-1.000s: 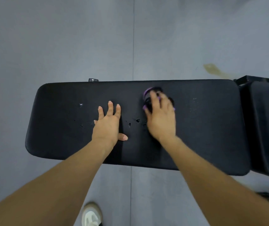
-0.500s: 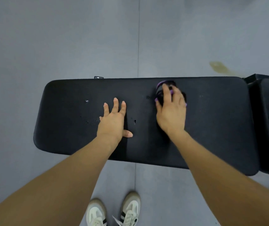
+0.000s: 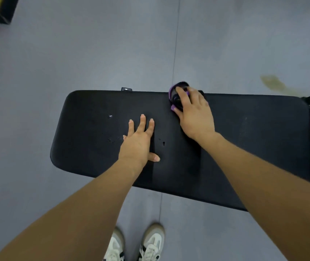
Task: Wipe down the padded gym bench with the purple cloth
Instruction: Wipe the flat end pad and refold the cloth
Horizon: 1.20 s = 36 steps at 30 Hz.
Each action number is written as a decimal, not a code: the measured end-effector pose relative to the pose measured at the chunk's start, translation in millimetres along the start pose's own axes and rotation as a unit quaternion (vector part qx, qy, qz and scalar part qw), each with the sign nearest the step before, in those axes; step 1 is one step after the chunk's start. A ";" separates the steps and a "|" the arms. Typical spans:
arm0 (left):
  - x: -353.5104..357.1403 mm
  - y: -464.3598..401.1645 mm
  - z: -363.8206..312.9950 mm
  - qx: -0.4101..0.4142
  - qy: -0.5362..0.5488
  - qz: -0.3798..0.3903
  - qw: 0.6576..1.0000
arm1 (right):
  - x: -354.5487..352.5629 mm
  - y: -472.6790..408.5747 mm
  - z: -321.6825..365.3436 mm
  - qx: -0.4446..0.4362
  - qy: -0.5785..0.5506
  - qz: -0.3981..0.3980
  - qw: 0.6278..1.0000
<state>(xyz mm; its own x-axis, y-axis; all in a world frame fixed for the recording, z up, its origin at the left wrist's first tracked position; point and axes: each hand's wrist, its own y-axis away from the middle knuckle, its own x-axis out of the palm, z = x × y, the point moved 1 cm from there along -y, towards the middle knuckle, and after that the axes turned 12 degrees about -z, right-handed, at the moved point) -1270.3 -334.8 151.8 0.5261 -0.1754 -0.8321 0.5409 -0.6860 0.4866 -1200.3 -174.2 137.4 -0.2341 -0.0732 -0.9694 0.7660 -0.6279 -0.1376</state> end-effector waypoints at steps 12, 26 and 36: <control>-3.0 -2.1 -1.5 -0.007 -0.002 0.004 1.000 | -6.9 -23.3 -20.5 0.021 -0.009 0.013 1.000; -2.2 7.4 8.4 0.017 -0.025 -0.048 0.998 | -10.5 11.6 8.5 0.015 -0.024 0.055 0.998; -13.0 34.3 101.3 0.060 -0.062 -0.105 0.991 | 6.0 123.0 90.1 0.035 -0.030 -0.009 0.999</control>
<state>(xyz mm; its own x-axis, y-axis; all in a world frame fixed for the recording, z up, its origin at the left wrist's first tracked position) -1325.0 -427.5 152.3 0.3209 -0.1007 -0.9417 0.5434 -0.7948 0.2702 -1161.4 -321.7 132.9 -0.2846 -0.1053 -0.9529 0.7176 -0.6825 -0.1389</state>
